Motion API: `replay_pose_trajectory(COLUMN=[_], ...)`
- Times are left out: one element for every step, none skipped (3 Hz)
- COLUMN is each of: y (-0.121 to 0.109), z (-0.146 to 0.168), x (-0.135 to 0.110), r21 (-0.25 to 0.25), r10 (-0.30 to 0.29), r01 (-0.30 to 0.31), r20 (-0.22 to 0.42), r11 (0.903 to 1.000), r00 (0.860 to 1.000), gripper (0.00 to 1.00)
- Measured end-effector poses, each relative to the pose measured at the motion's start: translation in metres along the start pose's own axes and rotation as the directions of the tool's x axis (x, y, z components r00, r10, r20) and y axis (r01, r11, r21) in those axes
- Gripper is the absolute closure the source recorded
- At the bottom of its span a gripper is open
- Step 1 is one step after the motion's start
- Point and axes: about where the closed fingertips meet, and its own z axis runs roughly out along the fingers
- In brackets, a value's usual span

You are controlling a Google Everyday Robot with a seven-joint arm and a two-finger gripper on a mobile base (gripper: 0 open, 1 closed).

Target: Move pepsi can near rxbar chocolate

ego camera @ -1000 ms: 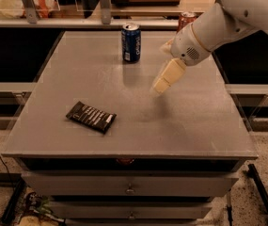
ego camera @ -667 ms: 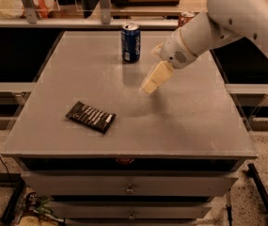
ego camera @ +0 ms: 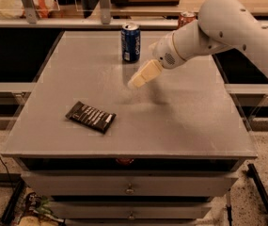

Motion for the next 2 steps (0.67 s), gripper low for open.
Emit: replay_pose_trajectory(y=[-0.030,-0.052], z=[0.006,0.014], x=[-0.006,-0.013], r21=[0.087,0.136], r10=[0.029,0.047], r01=[-0.034,-0.059], r20=[0.052,0.096], r11=[0.9956,0.9890], r00=[0.998,0.994], gripper=[0.00,0.00])
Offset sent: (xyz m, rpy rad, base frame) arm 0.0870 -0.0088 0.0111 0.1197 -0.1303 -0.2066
